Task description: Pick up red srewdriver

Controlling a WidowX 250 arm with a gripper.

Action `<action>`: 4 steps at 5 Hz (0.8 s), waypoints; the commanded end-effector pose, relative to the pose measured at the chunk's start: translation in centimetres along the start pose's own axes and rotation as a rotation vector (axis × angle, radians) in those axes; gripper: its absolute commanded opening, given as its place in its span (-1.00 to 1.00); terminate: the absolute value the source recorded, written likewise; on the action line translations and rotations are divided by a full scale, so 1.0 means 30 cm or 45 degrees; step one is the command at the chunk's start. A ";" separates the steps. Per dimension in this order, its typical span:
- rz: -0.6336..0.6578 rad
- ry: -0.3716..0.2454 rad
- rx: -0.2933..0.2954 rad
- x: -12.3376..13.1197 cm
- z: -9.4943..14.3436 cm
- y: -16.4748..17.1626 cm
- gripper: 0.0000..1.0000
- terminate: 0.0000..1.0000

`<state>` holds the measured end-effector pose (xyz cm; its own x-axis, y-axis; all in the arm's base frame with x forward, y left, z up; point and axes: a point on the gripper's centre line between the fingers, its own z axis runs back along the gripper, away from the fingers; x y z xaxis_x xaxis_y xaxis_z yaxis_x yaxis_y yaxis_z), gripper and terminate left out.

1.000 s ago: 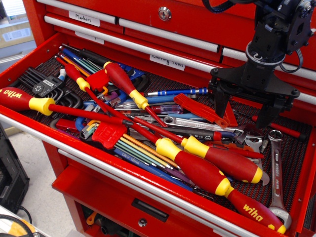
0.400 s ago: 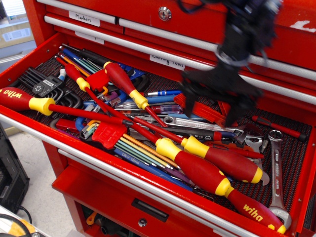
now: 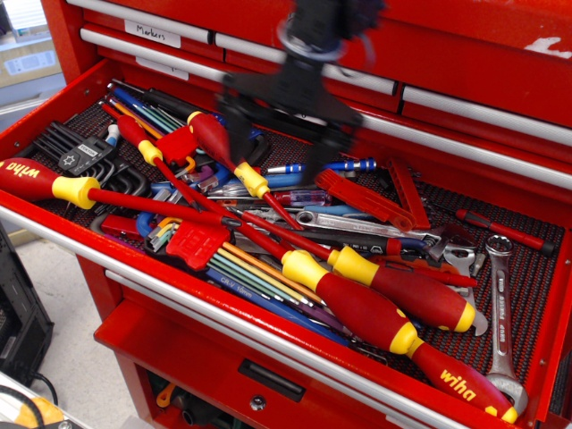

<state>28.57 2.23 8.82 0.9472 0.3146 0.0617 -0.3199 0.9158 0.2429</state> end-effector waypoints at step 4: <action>0.098 -0.188 0.018 0.223 -0.242 0.436 1.00 -1.00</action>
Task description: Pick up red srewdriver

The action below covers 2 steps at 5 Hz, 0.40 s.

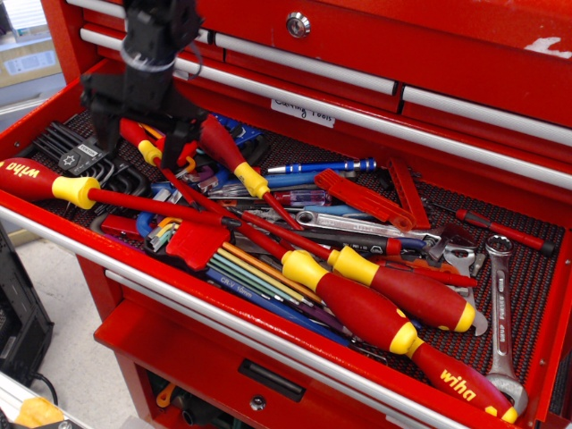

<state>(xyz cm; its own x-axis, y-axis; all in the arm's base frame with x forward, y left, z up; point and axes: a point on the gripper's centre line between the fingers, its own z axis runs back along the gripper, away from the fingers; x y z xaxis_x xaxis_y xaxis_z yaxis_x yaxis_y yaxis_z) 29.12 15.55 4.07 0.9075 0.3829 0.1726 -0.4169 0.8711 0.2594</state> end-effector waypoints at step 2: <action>-0.082 -0.085 -0.087 0.195 -0.005 0.124 1.00 -1.00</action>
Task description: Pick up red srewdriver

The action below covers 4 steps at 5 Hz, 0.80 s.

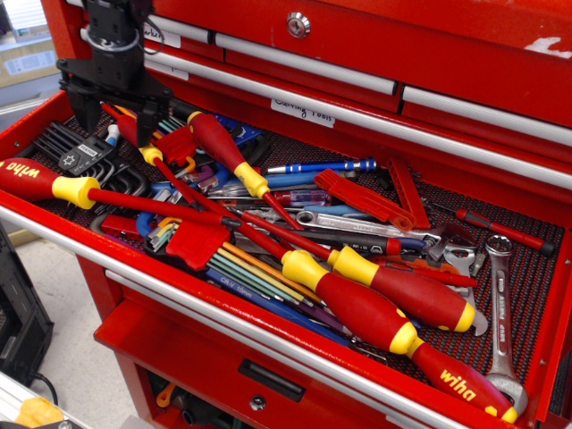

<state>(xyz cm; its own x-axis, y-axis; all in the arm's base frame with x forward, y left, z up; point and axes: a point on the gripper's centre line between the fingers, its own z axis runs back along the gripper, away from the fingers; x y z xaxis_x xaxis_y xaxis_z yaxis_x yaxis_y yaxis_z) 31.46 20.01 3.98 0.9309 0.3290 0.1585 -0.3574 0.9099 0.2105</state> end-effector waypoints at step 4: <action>0.079 -0.120 -0.106 0.070 -0.017 -0.065 1.00 -1.00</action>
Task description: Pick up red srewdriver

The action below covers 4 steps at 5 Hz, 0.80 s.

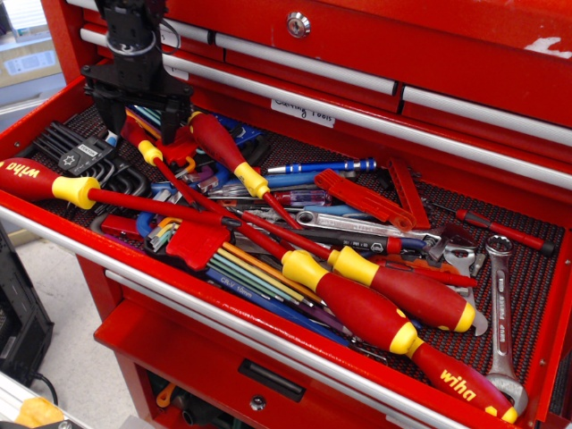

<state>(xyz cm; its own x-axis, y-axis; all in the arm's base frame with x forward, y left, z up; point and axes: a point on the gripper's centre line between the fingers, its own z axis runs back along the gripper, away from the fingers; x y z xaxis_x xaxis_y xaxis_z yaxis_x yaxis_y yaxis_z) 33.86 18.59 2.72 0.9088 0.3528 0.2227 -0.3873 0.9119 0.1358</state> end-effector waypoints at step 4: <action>0.156 -0.064 0.000 -0.130 0.018 0.019 1.00 -1.00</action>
<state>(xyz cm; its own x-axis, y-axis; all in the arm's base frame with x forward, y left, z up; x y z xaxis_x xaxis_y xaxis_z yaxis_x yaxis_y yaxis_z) 30.22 17.27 1.16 0.8574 0.4472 0.2548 -0.4817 0.8716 0.0913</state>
